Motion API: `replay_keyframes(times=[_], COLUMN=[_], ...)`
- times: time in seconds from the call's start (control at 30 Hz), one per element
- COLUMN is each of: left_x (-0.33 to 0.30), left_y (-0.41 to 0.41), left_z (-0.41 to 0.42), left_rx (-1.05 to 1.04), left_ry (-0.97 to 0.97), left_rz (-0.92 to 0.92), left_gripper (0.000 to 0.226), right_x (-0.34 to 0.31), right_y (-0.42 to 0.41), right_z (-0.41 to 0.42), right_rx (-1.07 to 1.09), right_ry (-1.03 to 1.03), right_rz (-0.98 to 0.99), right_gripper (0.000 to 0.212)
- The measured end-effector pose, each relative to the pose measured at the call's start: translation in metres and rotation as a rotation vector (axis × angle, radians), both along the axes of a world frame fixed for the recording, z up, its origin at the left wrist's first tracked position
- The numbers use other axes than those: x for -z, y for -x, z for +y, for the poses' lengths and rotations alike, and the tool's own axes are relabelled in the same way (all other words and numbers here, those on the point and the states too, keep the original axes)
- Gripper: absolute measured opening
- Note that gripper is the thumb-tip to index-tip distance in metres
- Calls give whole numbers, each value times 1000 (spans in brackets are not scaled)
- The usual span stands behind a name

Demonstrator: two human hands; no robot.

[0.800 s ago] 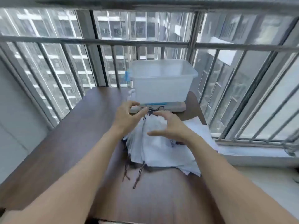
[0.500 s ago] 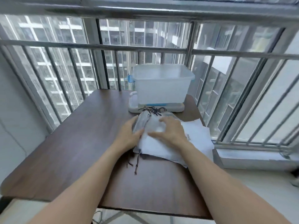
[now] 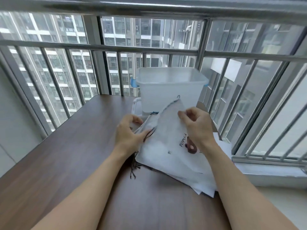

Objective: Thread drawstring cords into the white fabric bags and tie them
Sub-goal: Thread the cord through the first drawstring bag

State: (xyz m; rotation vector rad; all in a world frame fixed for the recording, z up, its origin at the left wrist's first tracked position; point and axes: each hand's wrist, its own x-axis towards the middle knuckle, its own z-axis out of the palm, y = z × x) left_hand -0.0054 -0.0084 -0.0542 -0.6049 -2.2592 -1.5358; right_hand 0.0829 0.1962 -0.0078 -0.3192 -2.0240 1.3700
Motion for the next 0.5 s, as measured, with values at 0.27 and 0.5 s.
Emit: replay_keyframes(times=[0.27,0.5], left_x=[-12,-10], left_y=[-15,-16], left_z=[2,-2], left_rx=[355,367], left_ry=[-302,-209], left_rz=[-62,45], left_gripper=[64,85], right_x=[-8,-22], right_y=[-19,-1], right_z=[-3,-8], right_rx=[232,358], right_ry=[647,259], right_rz=[13,-163], right_gripper=[7,22])
